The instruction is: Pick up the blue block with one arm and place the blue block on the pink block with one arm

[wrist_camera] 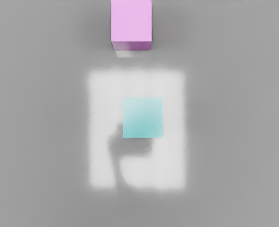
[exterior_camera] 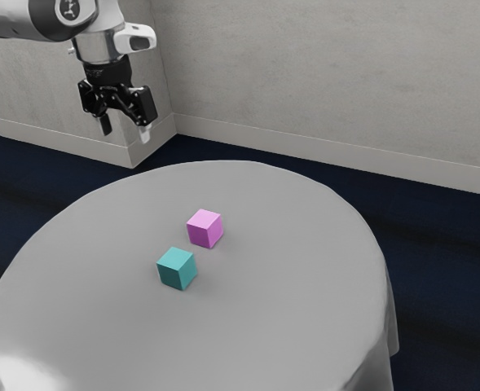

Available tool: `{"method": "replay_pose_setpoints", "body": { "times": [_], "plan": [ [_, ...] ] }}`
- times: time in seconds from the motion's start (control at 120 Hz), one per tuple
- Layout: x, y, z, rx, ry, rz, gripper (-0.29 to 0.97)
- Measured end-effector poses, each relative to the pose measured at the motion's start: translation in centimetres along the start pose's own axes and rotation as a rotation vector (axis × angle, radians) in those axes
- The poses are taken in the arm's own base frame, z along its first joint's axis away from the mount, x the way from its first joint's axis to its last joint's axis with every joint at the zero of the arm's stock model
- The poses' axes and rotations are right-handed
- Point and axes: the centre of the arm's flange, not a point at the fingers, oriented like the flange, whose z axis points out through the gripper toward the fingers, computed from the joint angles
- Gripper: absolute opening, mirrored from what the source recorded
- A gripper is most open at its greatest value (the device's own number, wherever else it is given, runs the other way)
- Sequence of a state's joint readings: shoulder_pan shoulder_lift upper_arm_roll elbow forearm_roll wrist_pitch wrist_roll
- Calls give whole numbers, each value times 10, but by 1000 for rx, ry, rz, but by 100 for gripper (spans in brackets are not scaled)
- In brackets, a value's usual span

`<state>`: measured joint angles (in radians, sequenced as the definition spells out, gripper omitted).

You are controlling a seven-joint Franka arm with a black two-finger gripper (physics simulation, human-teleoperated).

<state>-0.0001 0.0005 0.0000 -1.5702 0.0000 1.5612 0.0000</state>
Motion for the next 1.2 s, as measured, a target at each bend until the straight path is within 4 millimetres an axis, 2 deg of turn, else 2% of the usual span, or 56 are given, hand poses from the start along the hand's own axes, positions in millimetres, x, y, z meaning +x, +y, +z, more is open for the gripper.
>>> {"method": "replay_pose_setpoints", "body": {
  "times": [0.008, 0.025, 0.05, 0.075, 0.108, 0.2, 0.433, 0.467, 0.483, 0.517, 0.542, 0.575, 0.617, 0.658, 0.792, 1.008, 1.125, 1.2],
  "plan": [
    [0, 0, 0, 0, 0, 0, 68],
    [28, 0, -21, 1, 47, 1, 68],
    [53, -4, -39, -1, 88, -1, 68],
    [66, -14, -47, -3, 107, -13, 68],
    [74, -26, -52, -4, 112, -29, 68],
    [78, -37, -54, -5, 87, -42, 68],
    [73, -39, -48, -5, 23, -38, 68],
    [66, -38, -60, -6, 36, -37, 68],
    [54, -37, -80, -3, 65, -36, 68],
    [19, -27, -131, 2, 147, -25, 68],
    [-1, -17, -156, 1, 188, -7, 68],
    [-16, 0, -173, 0, 214, 26, 68],
    [-25, 15, -179, -4, 219, 54, 68],
    [-24, 15, -173, -7, 192, 56, 68],
    [-3, -10, -129, -5, 84, 18, 68],
    [20, -11, -64, 18, -4, 24, 68],
    [-12, -6, -18, 66, -36, 33, 68],
    [-20, -1, -3, 81, -9, 49, 68]
  ]
}}
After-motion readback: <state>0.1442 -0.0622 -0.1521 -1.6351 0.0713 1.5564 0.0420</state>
